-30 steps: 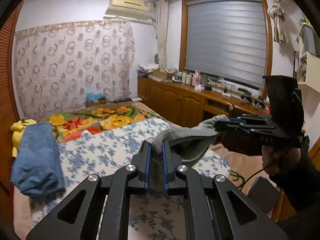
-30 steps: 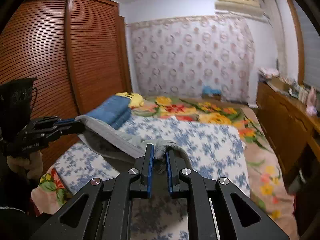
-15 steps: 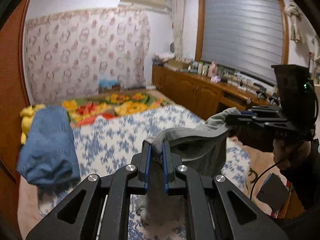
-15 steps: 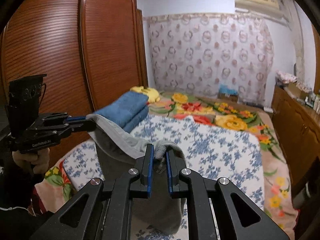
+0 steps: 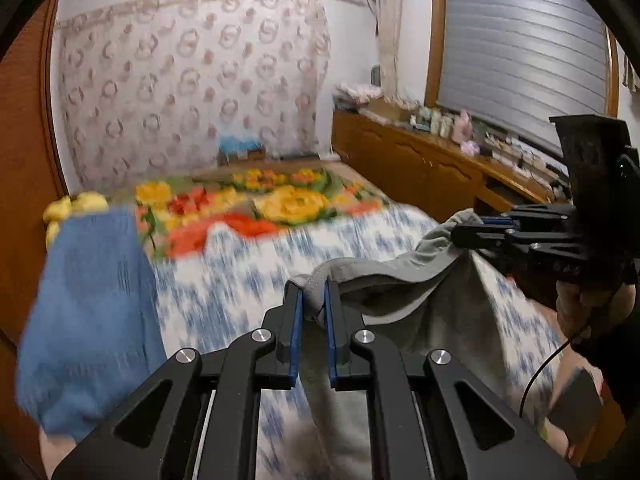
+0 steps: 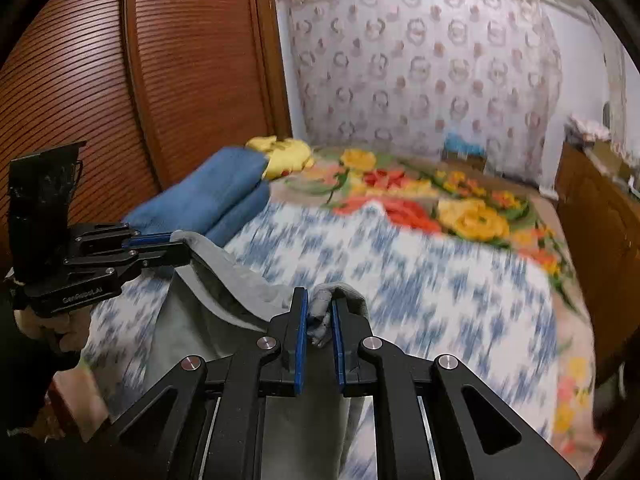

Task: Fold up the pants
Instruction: 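Lift the grey-green pants off the bed with both tools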

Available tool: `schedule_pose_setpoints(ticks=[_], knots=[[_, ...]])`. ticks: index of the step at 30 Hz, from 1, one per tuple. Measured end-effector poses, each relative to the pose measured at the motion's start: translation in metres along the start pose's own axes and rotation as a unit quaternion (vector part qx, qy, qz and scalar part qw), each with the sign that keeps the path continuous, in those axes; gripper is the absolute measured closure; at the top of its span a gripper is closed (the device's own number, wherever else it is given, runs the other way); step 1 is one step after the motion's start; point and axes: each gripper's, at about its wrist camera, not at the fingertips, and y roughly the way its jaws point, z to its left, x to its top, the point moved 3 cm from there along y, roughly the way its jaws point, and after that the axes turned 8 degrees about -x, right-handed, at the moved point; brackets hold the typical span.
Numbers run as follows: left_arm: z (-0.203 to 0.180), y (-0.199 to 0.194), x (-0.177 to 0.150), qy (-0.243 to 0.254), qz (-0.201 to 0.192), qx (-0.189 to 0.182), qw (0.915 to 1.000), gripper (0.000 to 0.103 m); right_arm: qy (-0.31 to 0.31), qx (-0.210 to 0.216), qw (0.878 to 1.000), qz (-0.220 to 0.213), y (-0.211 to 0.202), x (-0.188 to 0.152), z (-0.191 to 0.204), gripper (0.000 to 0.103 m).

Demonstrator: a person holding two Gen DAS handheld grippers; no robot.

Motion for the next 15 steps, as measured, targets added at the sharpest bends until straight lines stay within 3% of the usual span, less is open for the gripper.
schedule_pose_setpoints(ticks=[4,8,11,15], knots=[[-0.002,-0.012,0.065,0.033,-0.059,0.017,0.9976,0.092,0.000,-0.022,0.998,-0.051,0.004,0.060,-0.018,0.092],[-0.006,-0.035,0.094,0.047,-0.101,0.020,0.9935,0.092,-0.002,-0.037,0.995,-0.094,-0.015,0.106,-0.026,0.092],[-0.009,-0.040,0.081,0.057,-0.095,0.029,0.9934,0.092,-0.001,-0.032,0.994,-0.106,-0.031,0.108,-0.022,0.092],[-0.010,-0.023,0.026,0.053,-0.041,0.034,0.9972,0.092,-0.001,-0.025,0.997,-0.068,-0.021,0.067,-0.012,0.092]])
